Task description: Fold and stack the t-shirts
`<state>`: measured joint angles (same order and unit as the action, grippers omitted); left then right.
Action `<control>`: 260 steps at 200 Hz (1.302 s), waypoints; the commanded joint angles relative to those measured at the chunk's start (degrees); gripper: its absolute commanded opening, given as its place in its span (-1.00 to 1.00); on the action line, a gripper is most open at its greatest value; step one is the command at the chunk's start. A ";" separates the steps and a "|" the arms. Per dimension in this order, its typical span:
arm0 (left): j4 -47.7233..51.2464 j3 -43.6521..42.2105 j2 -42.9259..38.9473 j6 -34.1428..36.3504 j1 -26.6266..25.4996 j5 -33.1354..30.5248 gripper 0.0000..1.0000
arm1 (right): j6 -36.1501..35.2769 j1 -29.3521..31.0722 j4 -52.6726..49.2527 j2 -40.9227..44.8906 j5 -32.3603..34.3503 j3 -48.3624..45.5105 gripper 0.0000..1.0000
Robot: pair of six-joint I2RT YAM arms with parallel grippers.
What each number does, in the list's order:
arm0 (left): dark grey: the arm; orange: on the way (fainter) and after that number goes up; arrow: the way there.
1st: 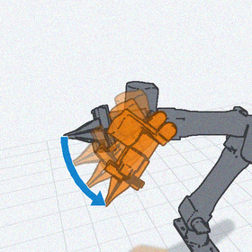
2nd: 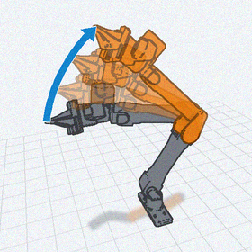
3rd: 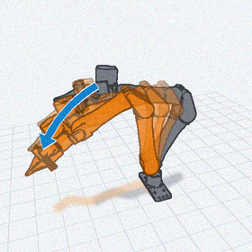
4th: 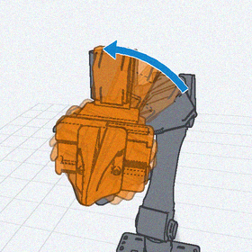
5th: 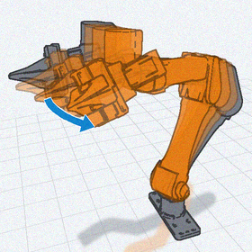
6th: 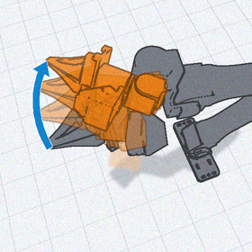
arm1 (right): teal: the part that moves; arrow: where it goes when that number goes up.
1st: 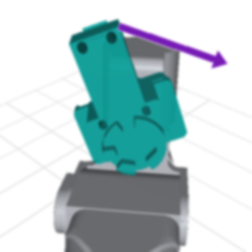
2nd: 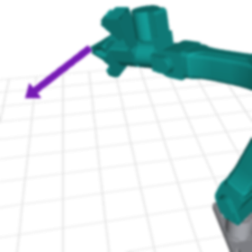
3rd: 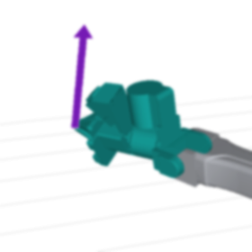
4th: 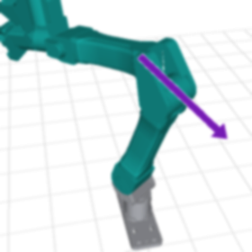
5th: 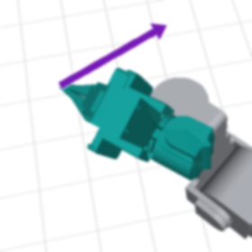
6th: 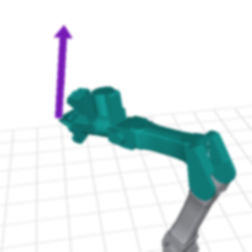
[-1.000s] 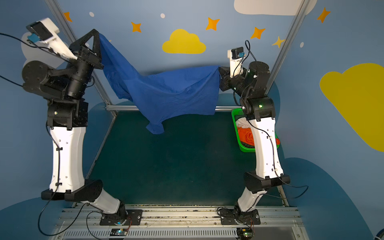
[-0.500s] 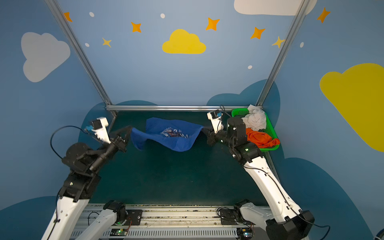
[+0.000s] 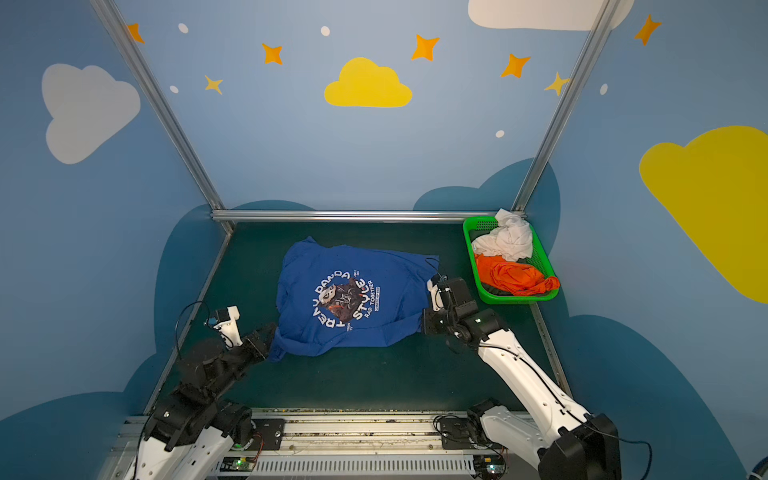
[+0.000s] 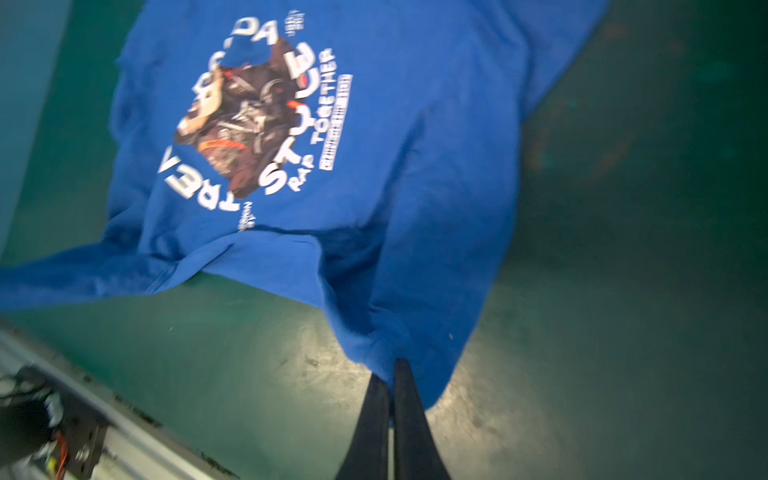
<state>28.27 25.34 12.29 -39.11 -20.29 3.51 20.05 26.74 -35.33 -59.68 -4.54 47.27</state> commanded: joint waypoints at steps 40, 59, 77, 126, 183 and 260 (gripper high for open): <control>18.37 1.75 -3.70 -15.20 -2.02 -14.83 -0.90 | 9.26 0.19 -12.93 1.72 14.11 1.99 -1.00; 21.71 2.64 -5.26 -20.25 -2.05 -18.49 -0.90 | 9.96 0.17 -14.94 1.30 15.86 2.97 -1.00; 24.91 3.38 -7.54 -25.04 -2.01 -21.00 -0.90 | 9.96 0.07 -17.12 0.84 17.93 4.09 -1.00; 21.10 2.25 -10.45 -24.03 -1.97 -14.87 -0.90 | 10.45 0.08 -20.53 0.28 18.74 3.86 -1.00; 27.51 0.05 -11.99 -27.33 -1.97 -7.12 -0.56 | 14.76 0.15 -25.92 -2.10 16.76 2.64 -0.88; 22.73 5.25 -9.22 -24.09 -2.02 -11.33 0.23 | 13.95 0.16 -25.88 0.46 20.50 4.46 0.16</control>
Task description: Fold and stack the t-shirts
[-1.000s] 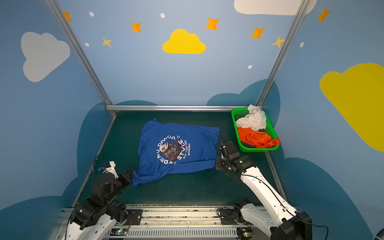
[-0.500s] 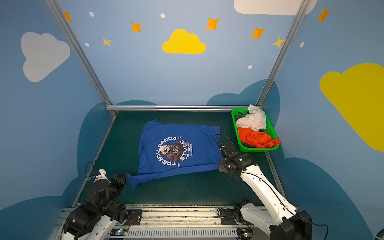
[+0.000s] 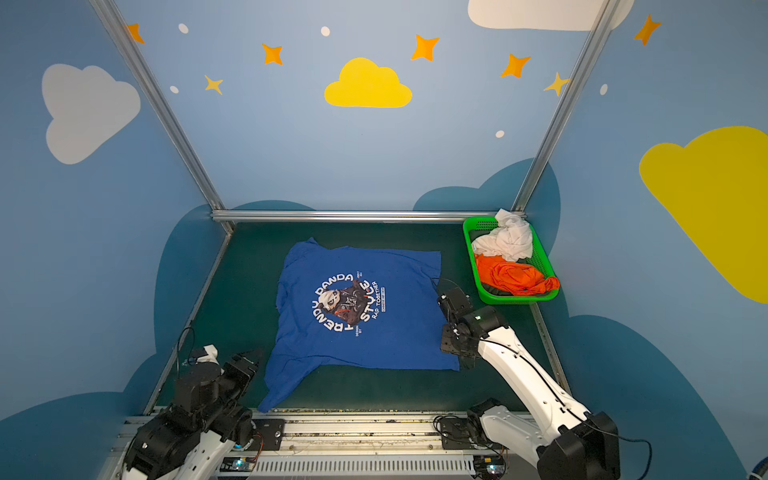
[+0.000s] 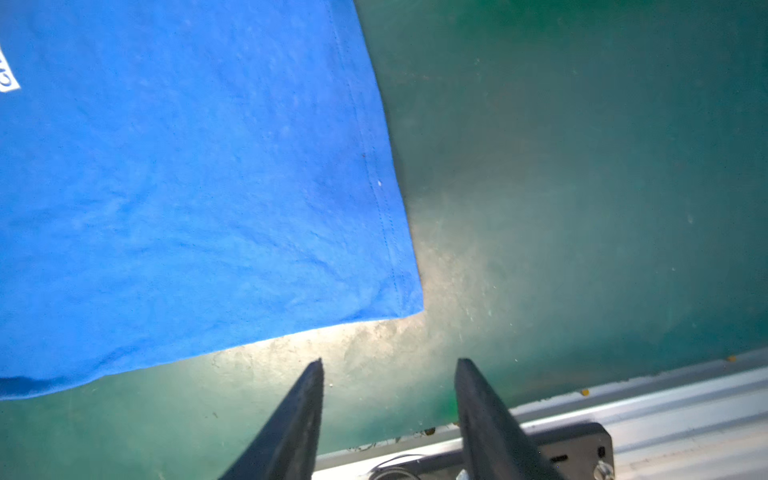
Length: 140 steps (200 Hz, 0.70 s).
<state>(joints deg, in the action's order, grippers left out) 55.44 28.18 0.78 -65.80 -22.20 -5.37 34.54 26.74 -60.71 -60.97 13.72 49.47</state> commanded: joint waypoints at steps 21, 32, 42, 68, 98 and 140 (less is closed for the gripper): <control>-11.99 3.73 9.91 6.12 -0.22 -4.25 0.29 | -3.10 0.12 5.19 0.79 -0.27 2.71 0.17; -16.97 4.60 15.23 8.02 -0.12 -5.73 0.30 | -4.60 0.10 8.79 -0.93 -2.64 3.57 0.14; -21.22 6.09 21.02 10.38 -0.08 -7.06 0.32 | -5.92 0.02 12.05 -3.24 -5.21 4.78 0.10; -27.11 15.14 38.83 19.37 1.06 -8.84 0.39 | -9.93 -0.45 19.38 -11.76 -11.77 10.64 0.04; -27.39 29.65 60.70 26.28 8.96 -1.72 0.51 | -12.45 -2.40 21.45 -23.94 -15.25 22.39 0.04; -27.24 49.45 86.40 31.08 19.75 4.96 0.54 | -15.92 -6.27 18.94 -40.48 -21.77 38.97 0.08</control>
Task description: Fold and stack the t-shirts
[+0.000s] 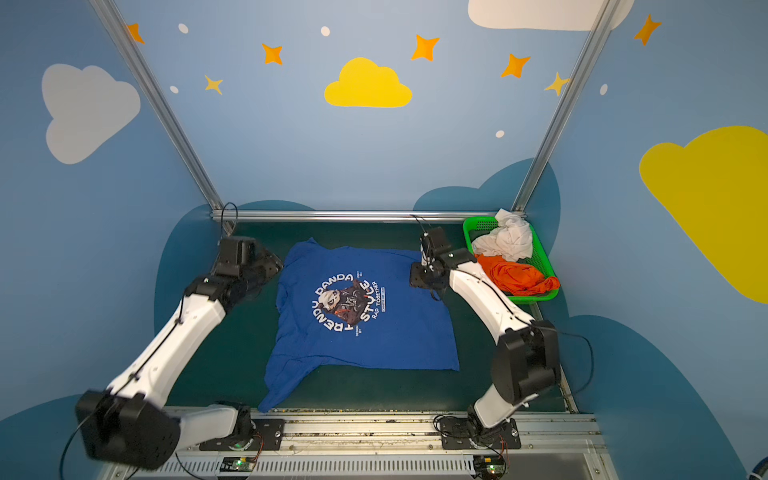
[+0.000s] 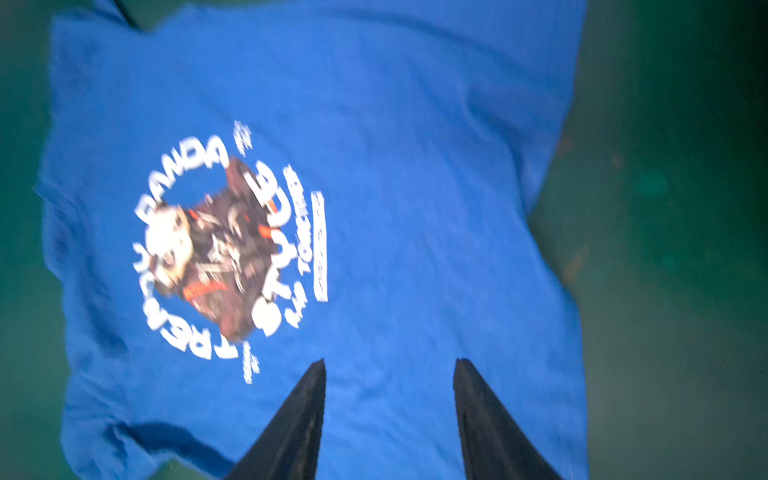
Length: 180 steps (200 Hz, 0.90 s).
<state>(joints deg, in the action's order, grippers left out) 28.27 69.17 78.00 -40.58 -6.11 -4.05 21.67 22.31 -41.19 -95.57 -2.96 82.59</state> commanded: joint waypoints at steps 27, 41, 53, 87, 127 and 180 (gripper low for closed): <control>2.73 23.54 25.27 8.54 7.02 11.04 0.56 | -4.08 -3.56 -1.31 -13.21 -6.96 11.94 0.13; 6.25 33.20 34.08 10.61 7.90 17.55 0.60 | -4.74 -4.42 -1.69 -16.45 -8.44 14.58 0.15; 10.22 42.39 41.41 12.85 7.95 20.35 0.60 | -5.59 -5.19 -2.28 -18.89 -9.85 16.58 0.16; 22.48 70.36 63.32 15.82 7.83 20.44 0.63 | -8.63 -7.31 -3.69 -23.62 -13.69 20.44 0.18; 19.96 91.92 79.50 12.72 7.89 25.73 0.66 | -9.51 -9.96 -3.07 -26.17 -19.48 21.97 0.19; 4.96 86.80 82.09 10.55 6.81 27.15 0.45 | -9.52 -11.55 -4.33 -27.23 -24.46 22.49 0.18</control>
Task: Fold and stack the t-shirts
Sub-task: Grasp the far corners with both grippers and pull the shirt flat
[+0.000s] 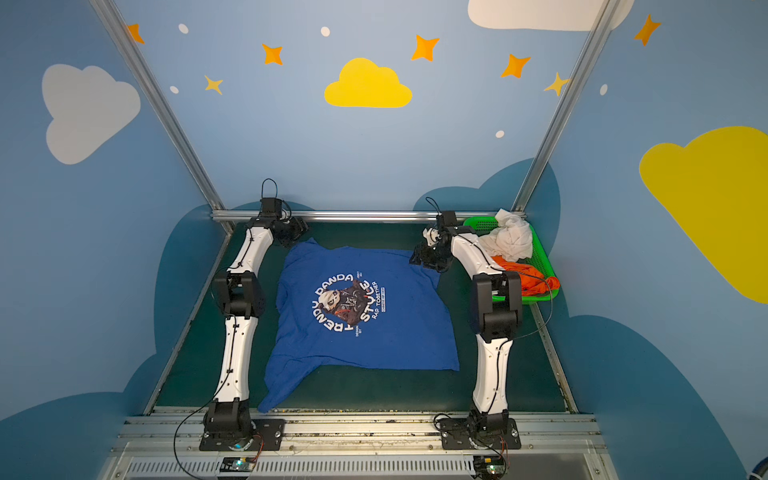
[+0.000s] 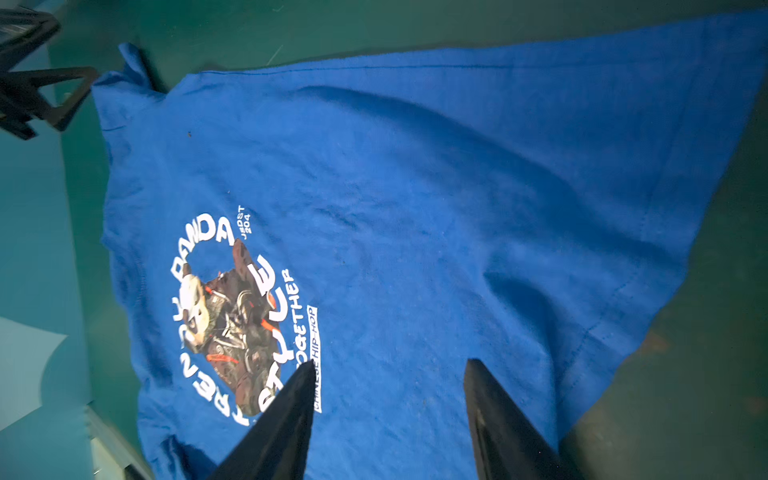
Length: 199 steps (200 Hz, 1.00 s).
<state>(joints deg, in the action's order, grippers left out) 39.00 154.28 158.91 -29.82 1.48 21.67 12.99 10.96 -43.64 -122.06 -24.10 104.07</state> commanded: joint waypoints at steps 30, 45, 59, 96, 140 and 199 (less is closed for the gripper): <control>-4.21 2.34 3.69 1.94 -1.62 1.76 0.34 | -0.34 -0.30 -1.59 0.11 -3.24 -0.46 0.17; -2.04 2.43 4.43 2.89 -2.06 -0.31 0.26 | 0.15 -0.24 -1.23 0.41 -3.32 -1.13 0.17; -0.30 2.43 4.98 3.87 -2.29 -1.25 0.24 | 0.59 -0.25 -0.97 0.64 -3.67 -1.74 0.16; 3.01 2.43 5.44 7.49 -3.40 -7.09 0.21 | 1.16 -0.15 -0.07 2.48 -3.60 -3.95 0.16; 6.26 2.52 4.93 10.09 -4.21 -13.22 -0.19 | 1.74 0.10 0.33 4.10 -3.24 -5.72 0.14; 7.45 2.44 2.57 10.58 -4.31 -17.84 -0.90 | 2.02 0.62 0.23 5.33 -2.67 -6.84 0.12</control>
<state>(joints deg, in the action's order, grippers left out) 41.69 156.64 162.87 -20.23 -2.83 7.57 14.59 11.05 -43.46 -119.39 -27.05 98.02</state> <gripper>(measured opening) 0.052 0.566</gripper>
